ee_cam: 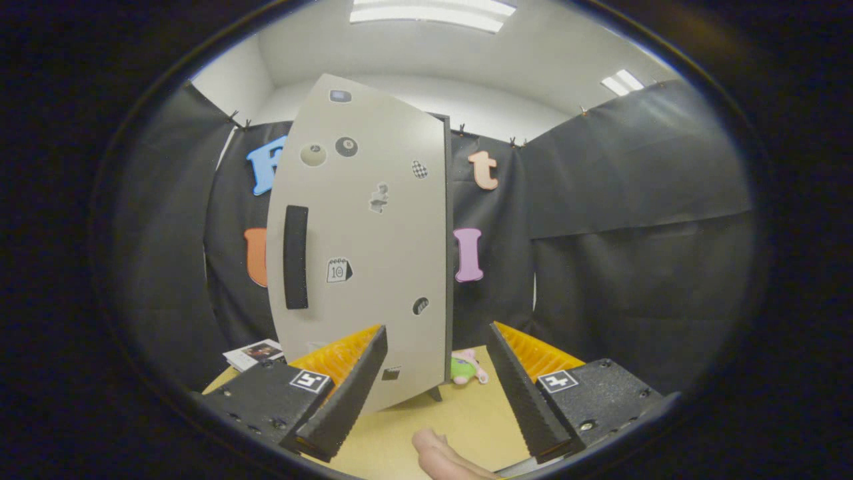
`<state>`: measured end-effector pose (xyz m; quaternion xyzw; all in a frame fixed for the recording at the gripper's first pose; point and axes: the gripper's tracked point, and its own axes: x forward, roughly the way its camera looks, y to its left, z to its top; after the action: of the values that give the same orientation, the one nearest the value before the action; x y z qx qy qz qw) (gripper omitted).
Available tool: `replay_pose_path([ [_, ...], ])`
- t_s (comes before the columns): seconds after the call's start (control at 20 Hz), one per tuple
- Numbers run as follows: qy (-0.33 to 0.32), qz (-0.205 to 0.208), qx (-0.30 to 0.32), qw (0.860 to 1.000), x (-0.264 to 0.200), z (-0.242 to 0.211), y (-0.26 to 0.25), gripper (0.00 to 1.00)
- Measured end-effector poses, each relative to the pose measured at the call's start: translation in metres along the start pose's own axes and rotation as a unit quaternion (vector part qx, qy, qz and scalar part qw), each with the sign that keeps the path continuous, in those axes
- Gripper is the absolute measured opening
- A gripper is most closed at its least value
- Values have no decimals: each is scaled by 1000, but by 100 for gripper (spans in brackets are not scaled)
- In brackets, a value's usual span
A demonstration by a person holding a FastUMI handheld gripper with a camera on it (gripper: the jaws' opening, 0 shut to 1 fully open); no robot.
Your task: Open the shoe cabinet door, grab the shoes and put them into the shoe cabinet, then close the shoe cabinet door.
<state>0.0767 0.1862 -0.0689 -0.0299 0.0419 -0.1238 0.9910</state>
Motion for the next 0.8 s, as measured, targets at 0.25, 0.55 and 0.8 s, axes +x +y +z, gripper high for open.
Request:
replay_pose_path([
  [0.25, -36, 7, 21, 999, -38, -1, -12, 98],
  [0.55, -91, 1, 6, 996, -65, 12, -19, 98],
  [0.8, -106, -8, -1, 994, -68, 11, -30, 98],
])
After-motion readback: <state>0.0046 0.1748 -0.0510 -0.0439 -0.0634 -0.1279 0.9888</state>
